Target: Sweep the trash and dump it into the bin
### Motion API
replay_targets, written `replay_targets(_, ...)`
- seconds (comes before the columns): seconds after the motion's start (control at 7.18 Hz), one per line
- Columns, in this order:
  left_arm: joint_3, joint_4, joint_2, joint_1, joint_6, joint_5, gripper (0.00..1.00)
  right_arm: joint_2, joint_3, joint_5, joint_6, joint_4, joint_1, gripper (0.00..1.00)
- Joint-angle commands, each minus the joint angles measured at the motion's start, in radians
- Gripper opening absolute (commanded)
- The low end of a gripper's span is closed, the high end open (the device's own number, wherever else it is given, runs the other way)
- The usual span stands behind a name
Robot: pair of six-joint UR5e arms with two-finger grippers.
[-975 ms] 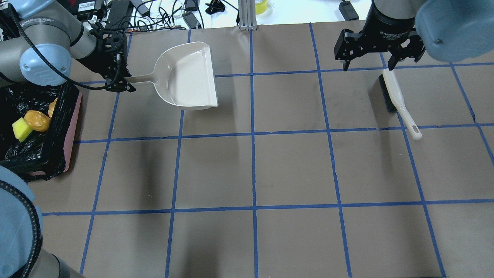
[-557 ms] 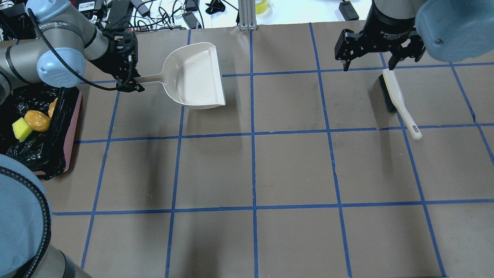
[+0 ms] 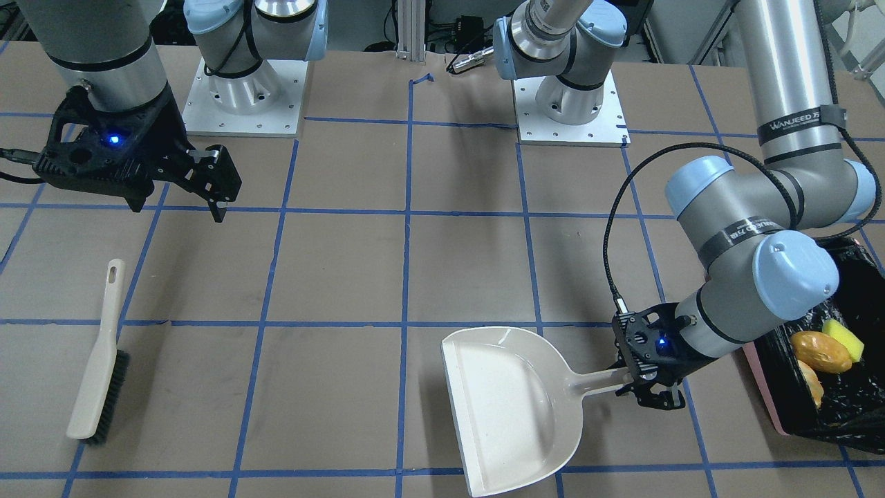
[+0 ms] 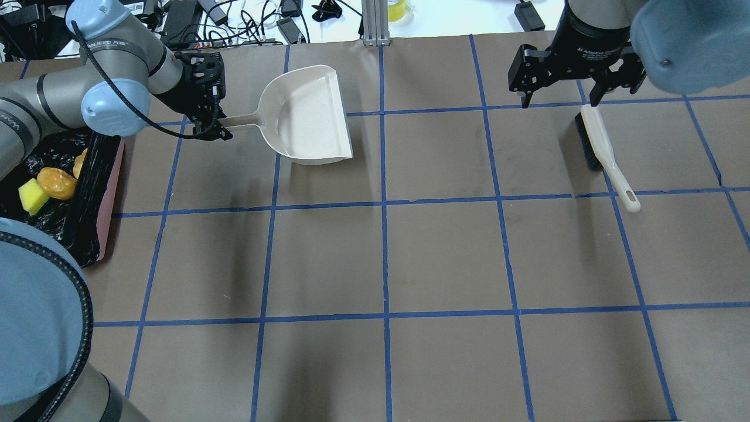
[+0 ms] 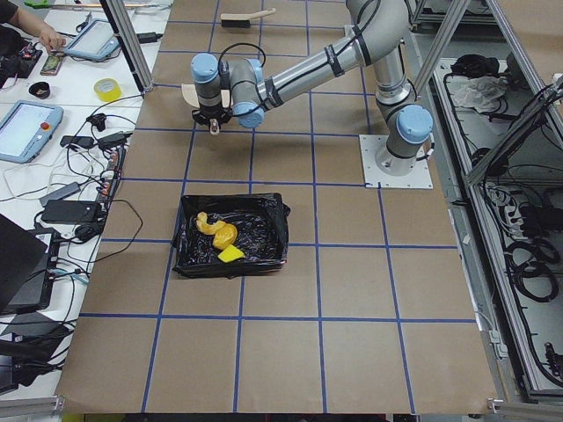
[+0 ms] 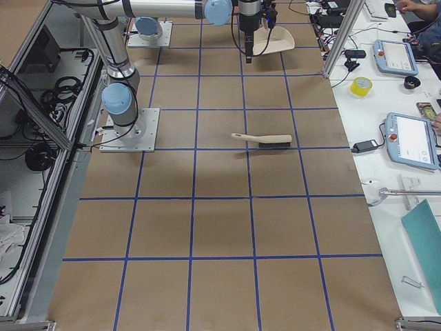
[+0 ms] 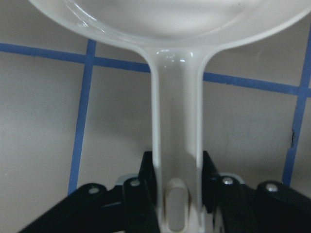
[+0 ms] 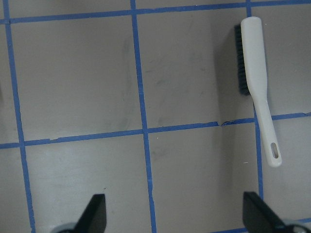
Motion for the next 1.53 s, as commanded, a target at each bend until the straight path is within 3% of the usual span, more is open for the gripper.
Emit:
replay_targets(0.0,0.004,0.043,-0.034,-0.01,-0.016,0.001,0.0,0.0,0.0,0.0,0.0,0.0,0.0,1.0)
replay_targets(0.14,0.0,0.054,-0.05,-0.012,0.002,0.006,0.0,0.0,0.0,0.002,0.0,0.0,0.0,1.0)
replay_targets(0.7,0.018,0.044,-0.036,-0.006,0.195,0.194,0.0,0.0,0.0,0.002,-0.008,0.0,0.0,1.0)
replay_targets(1.39,-0.006,0.054,-0.036,0.01,0.31,0.199,0.0,-0.075,0.0,0.02,-0.014,0.002,0.0,1.0)
